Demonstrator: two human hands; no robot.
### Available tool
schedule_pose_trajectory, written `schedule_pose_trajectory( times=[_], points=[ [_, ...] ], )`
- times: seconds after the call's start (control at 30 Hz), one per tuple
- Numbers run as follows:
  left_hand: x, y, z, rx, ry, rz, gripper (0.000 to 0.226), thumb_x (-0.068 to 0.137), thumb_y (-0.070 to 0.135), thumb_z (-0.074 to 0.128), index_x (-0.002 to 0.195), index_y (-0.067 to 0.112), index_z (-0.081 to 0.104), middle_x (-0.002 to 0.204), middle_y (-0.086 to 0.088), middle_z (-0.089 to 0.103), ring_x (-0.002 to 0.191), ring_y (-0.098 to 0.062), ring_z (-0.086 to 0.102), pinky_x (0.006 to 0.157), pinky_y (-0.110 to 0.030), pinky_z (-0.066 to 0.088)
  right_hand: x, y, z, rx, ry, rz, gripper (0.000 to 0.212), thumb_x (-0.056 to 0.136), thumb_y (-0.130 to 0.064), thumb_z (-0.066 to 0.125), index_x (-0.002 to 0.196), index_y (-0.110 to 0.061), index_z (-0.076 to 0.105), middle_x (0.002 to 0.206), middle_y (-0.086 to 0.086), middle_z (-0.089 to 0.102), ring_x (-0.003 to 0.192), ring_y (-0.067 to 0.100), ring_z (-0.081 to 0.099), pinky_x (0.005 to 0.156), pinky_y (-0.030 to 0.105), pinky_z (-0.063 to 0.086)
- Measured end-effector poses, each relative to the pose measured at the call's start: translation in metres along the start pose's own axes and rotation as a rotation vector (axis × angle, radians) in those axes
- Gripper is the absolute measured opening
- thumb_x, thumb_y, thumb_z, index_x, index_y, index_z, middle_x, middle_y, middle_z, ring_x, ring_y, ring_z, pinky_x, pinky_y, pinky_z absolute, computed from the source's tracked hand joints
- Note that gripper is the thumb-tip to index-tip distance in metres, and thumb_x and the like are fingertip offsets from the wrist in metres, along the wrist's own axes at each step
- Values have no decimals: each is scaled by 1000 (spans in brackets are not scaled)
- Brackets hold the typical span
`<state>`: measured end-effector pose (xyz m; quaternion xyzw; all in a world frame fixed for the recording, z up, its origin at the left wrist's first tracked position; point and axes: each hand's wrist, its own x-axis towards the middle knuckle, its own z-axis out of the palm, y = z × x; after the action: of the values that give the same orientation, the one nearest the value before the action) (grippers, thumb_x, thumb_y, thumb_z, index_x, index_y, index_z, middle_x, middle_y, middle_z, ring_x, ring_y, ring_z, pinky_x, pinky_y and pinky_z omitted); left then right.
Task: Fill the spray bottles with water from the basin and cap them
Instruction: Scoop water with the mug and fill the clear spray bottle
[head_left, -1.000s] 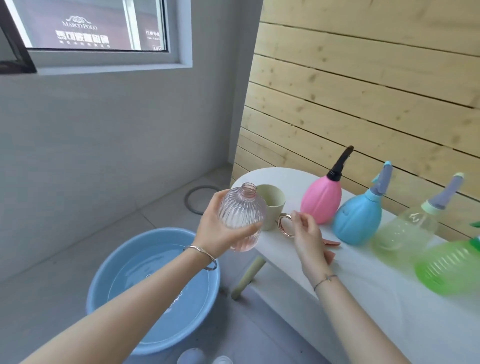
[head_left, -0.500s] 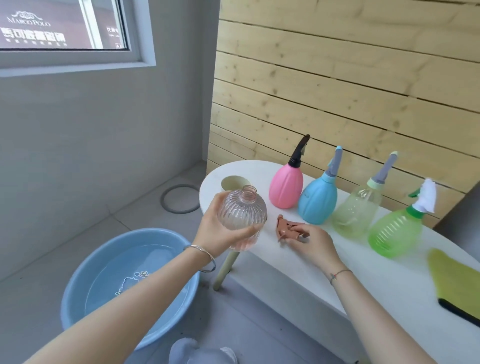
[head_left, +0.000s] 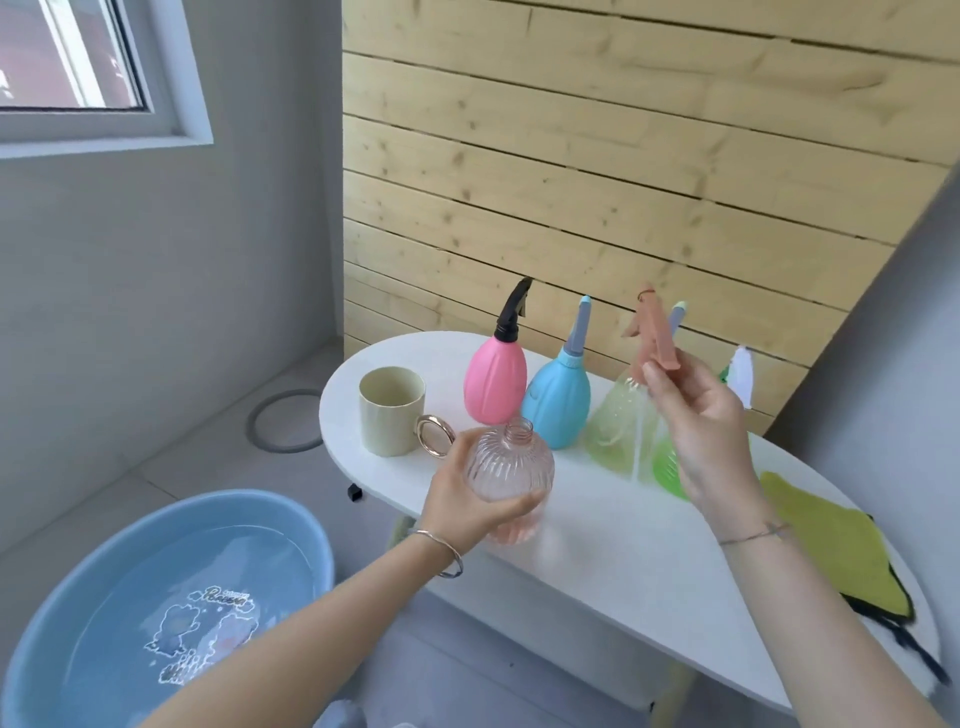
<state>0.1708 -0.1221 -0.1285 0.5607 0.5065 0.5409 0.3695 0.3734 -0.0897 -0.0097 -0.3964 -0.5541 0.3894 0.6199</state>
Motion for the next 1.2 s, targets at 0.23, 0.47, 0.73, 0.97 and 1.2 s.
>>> schedule_pose_trajectory(
  times=[0.23, 0.47, 0.73, 0.97, 1.2],
  points=[
    [11, -9, 24, 7, -3, 34, 75, 52, 47, 87, 116, 30, 51, 111, 11, 63, 110, -6, 58, 95, -19, 44, 12, -46, 15, 340, -16, -110, 21, 91, -18, 52, 112, -15, 55, 95, -25, 65, 103, 8, 60, 101, 29, 45],
    [6, -15, 24, 13, -1, 35, 76, 49, 47, 86, 114, 28, 50, 109, 14, 64, 104, -1, 60, 89, -9, 40, 9, -43, 41, 354, -14, -165, 28, 81, -28, 61, 107, -20, 61, 95, -18, 65, 100, 9, 60, 99, 30, 46],
    [7, -14, 21, 55, -22, 28, 75, 52, 46, 87, 115, 31, 49, 109, 18, 64, 103, 5, 58, 86, -5, 39, -6, -14, 66, 264, -24, -203, 15, 88, -17, 58, 102, -13, 59, 97, -14, 66, 100, 11, 60, 100, 30, 45],
    [7, -14, 18, 96, -61, 8, 76, 53, 48, 87, 115, 34, 46, 111, 20, 60, 105, 8, 55, 86, -4, 37, -12, -17, 61, 189, -90, -150, 16, 88, -21, 63, 104, -19, 68, 103, -5, 66, 102, 19, 59, 101, 36, 46],
    [9, -15, 16, 115, -77, -22, 78, 57, 40, 91, 119, 30, 44, 113, 18, 59, 104, 14, 51, 85, -1, 35, -15, -24, 48, 128, -203, -59, 18, 79, -24, 62, 96, -24, 68, 88, -13, 72, 90, 6, 66, 93, 30, 52]
  ],
)
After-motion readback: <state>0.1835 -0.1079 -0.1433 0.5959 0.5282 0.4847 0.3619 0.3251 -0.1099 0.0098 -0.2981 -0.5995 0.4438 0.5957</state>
